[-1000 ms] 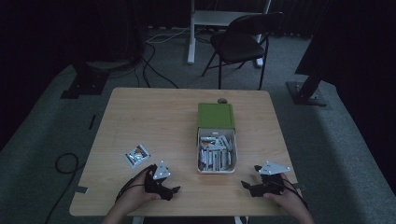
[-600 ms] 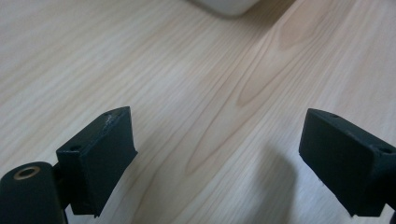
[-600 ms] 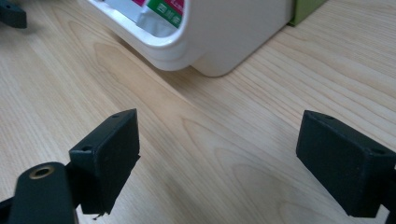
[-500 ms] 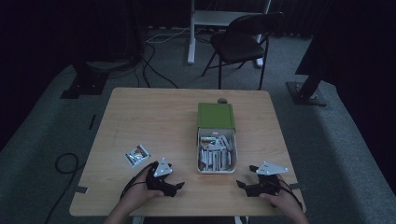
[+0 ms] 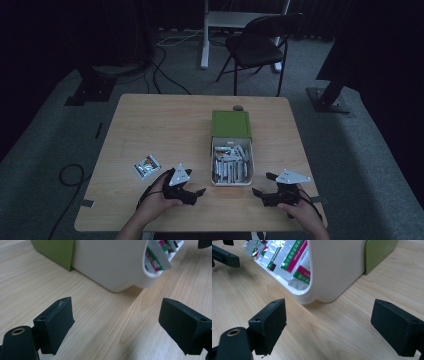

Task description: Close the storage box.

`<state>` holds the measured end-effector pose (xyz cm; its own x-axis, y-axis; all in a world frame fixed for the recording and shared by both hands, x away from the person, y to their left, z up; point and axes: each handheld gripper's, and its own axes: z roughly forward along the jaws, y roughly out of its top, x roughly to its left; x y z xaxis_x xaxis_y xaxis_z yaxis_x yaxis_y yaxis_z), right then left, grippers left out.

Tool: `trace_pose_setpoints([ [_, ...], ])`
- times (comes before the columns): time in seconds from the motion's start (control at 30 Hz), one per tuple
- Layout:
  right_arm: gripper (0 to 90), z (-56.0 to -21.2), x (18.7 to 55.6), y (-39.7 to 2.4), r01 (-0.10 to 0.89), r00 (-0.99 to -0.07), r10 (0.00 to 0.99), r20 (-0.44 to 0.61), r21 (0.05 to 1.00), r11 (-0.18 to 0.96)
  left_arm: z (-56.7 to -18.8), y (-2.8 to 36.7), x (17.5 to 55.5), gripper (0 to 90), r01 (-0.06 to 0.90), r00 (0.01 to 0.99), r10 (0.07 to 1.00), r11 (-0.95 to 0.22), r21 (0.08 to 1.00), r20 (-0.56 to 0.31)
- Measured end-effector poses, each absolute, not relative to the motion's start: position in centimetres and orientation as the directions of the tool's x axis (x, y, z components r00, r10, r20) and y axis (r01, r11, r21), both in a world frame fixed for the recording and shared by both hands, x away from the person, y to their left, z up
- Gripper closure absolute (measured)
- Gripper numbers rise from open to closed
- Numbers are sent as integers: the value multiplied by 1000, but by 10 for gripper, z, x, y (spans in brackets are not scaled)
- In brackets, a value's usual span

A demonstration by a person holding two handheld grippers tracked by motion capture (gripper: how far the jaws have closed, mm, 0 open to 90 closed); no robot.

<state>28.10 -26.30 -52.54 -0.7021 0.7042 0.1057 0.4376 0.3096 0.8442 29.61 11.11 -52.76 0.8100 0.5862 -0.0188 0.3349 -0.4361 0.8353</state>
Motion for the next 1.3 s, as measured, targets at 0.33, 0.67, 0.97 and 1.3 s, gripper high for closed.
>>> trace_pose_setpoints([
  [0.33, 128, -518, 287, -263, 421, -699, 705, 121, 866, 269, -520, 99, 304, 131, 300, 802, 596, -379, 875, -17],
  [0.67, 129, -518, 299, -263, 417, -689, 713, 133, 877, 240, -516, 92, 315, 132, 276, 807, 590, -343, 898, -23],
  [0.97, 130, -516, 307, -262, 418, -678, 721, 144, 882, 217, -515, 93, 325, 132, 284, 789, 613, -326, 902, -27],
  [1.3, 127, -517, 312, -261, 417, -670, 729, 141, 884, 212, -516, 91, 329, 115, 295, 777, 629, -314, 902, -35],
])
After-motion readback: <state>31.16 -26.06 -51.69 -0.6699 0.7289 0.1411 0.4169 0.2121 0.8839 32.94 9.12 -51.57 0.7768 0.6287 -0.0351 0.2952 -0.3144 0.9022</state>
